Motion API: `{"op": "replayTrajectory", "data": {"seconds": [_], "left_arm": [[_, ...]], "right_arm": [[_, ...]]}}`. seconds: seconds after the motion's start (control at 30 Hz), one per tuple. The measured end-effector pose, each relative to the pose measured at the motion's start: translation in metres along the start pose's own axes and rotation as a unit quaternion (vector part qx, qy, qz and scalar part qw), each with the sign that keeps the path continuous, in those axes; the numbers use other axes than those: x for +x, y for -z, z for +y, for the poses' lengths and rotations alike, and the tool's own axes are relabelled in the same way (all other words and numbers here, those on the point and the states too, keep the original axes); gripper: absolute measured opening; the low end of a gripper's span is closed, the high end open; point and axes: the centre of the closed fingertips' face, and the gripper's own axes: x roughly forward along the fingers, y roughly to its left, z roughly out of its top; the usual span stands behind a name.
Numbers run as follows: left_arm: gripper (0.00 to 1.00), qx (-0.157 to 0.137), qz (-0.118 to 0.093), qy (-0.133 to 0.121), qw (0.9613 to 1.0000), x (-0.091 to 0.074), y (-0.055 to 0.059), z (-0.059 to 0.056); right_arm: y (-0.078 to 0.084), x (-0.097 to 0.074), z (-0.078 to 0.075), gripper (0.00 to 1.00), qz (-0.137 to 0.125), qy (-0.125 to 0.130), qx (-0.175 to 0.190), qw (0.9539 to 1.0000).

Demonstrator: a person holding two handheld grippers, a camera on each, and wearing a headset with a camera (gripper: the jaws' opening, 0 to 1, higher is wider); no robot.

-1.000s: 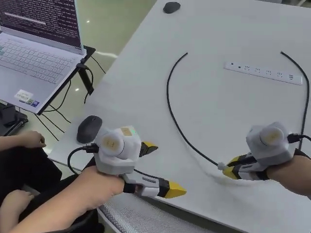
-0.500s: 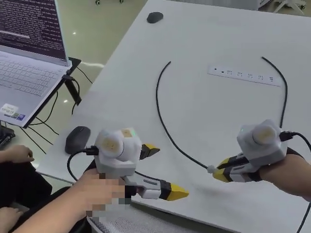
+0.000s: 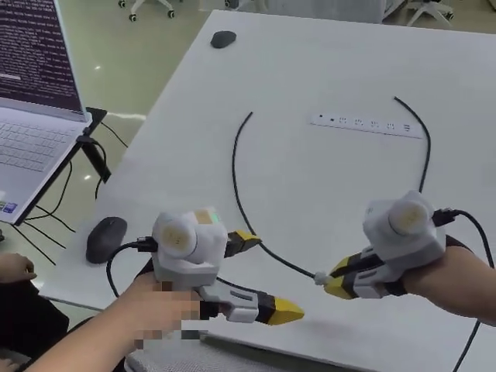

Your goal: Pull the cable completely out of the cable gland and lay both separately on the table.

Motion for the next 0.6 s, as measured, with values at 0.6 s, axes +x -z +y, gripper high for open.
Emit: {"op": "replayTrajectory", "data": {"seconds": [0.6], "left_arm": [[0.73,0.052,0.012,0.050,0.9973,0.037,-0.006,-0.017]], "right_arm": [[-0.008,-0.027,0.017,0.06,-0.002,-0.004,-0.067,0.9977]]}}
